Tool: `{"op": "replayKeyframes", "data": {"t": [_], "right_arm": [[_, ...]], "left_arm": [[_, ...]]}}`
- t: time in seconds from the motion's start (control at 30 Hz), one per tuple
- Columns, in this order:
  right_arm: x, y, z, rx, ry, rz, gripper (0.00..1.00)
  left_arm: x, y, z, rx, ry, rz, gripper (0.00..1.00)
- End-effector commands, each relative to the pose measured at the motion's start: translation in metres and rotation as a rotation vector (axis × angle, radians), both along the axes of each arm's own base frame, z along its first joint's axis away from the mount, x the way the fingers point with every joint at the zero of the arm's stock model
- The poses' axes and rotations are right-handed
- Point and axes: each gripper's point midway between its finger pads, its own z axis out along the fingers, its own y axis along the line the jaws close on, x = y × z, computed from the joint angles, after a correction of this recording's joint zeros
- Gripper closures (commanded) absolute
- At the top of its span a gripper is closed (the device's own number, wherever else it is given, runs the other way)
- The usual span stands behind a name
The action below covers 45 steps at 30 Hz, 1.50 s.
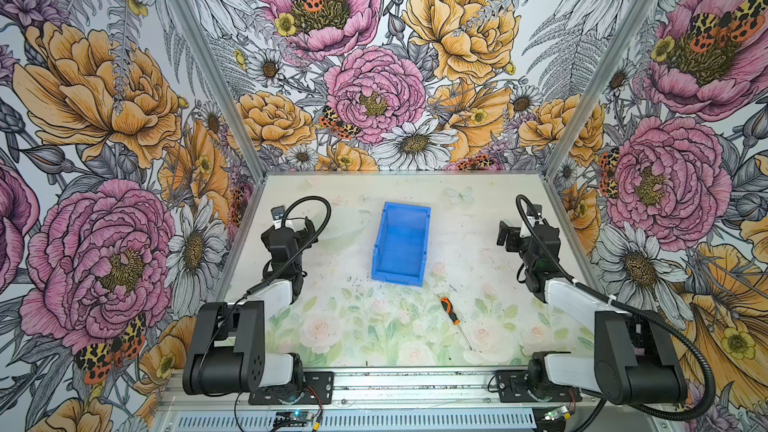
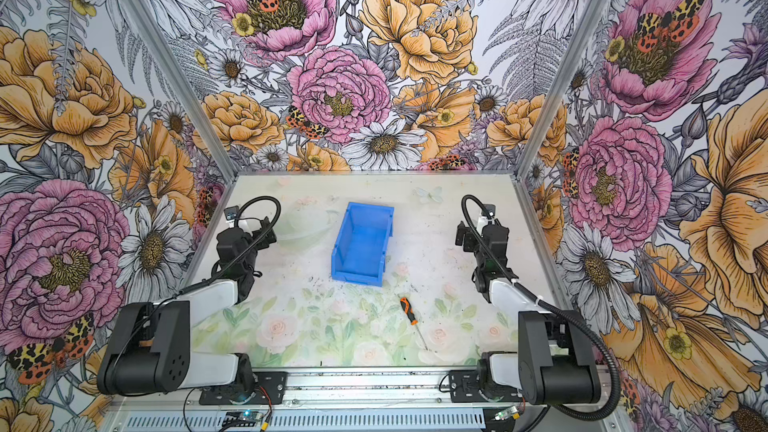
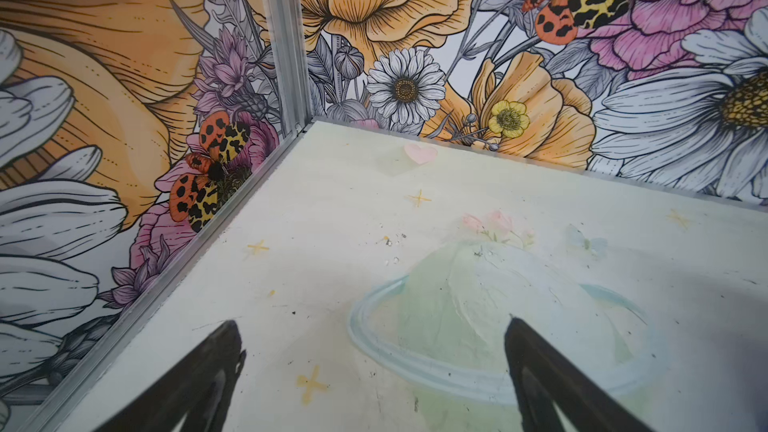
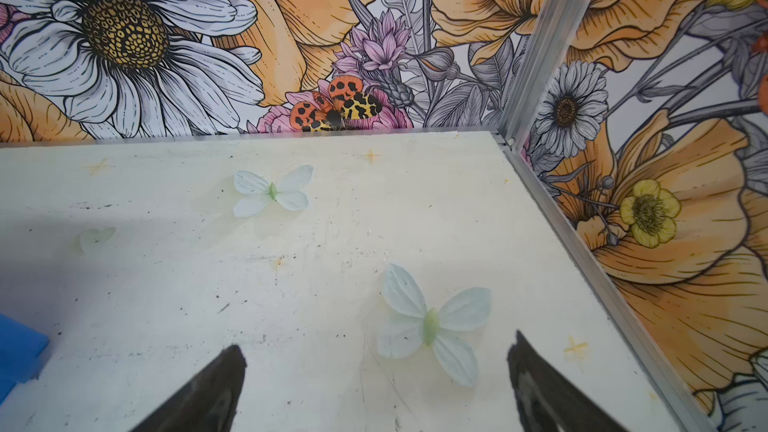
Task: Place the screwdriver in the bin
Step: 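Move the right gripper down over the orange-handled screwdriver while the left arm extends forward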
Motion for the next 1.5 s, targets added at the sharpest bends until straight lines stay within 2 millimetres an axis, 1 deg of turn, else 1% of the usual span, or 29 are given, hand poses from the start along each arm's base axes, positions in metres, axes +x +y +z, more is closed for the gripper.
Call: {"op": "replayKeyframes", "data": {"t": [0.0, 0.1, 0.17, 0.3, 0.33, 0.47, 0.53, 0.6, 0.73, 0.87, 0.97, 1.07, 1.13, 1.3, 1.47], "right_arm": [[-0.009, 0.002, 0.004, 0.01, 0.078, -0.031, 0.0], [-0.017, 0.009, 0.006, 0.035, 0.13, -0.054, 0.01], [-0.022, 0.013, 0.007, 0.055, 0.162, -0.075, 0.0], [-0.032, 0.03, 0.011, 0.086, 0.193, -0.063, 0.01], [-0.034, 0.035, 0.012, 0.094, 0.199, -0.059, 0.0], [-0.047, 0.057, 0.013, 0.083, 0.249, -0.025, 0.01], [-0.056, 0.069, 0.008, 0.07, 0.289, 0.0, 0.01], [-0.066, 0.082, 0.002, 0.051, 0.324, 0.02, 0.0], [-0.084, 0.112, -0.016, 0.026, 0.414, 0.107, 0.01], [-0.102, 0.136, -0.035, -0.004, 0.506, 0.176, 0.01], [-0.114, 0.155, -0.042, -0.014, 0.532, 0.259, 0.0], [-0.124, 0.172, -0.045, 0.01, 0.566, 0.351, 0.0], [-0.13, 0.178, -0.046, 0.028, 0.585, 0.392, 0.01], [-0.144, 0.183, -0.052, 0.064, 0.633, 0.433, 0.01], [-0.157, 0.187, -0.066, 0.111, 0.7, 0.449, 0.0]], "left_arm": [[-0.013, 0.009, -0.007, -0.03, 0.072, 0.06, 0.01], [-0.017, 0.007, -0.005, -0.073, 0.101, 0.075, 0.01], [-0.019, 0.005, -0.007, -0.117, 0.162, 0.089, 0.01], [-0.024, 0.002, -0.015, -0.192, 0.292, 0.115, 0.01], [-0.024, -0.002, -0.018, -0.214, 0.315, 0.101, 0.01], [-0.023, -0.029, -0.024, -0.275, 0.347, -0.045, 0.01], [-0.026, -0.037, -0.023, -0.295, 0.346, -0.085, 0.01], [-0.029, -0.048, -0.017, -0.32, 0.332, -0.133, 0.01], [-0.039, -0.07, -0.008, -0.351, 0.336, -0.227, 0.01], [-0.053, -0.091, -0.004, -0.367, 0.357, -0.305, 0.01], [-0.061, -0.105, -0.007, -0.376, 0.386, -0.335, 0.01], [-0.072, -0.12, -0.003, -0.338, 0.391, -0.354, 0.01], [-0.079, -0.133, 0.002, -0.327, 0.384, -0.388, 0.01], [-0.103, -0.168, 0.008, -0.307, 0.403, -0.499, 0.01], [-0.136, -0.2, 0.013, -0.223, 0.424, -0.629, 0.01]]}}
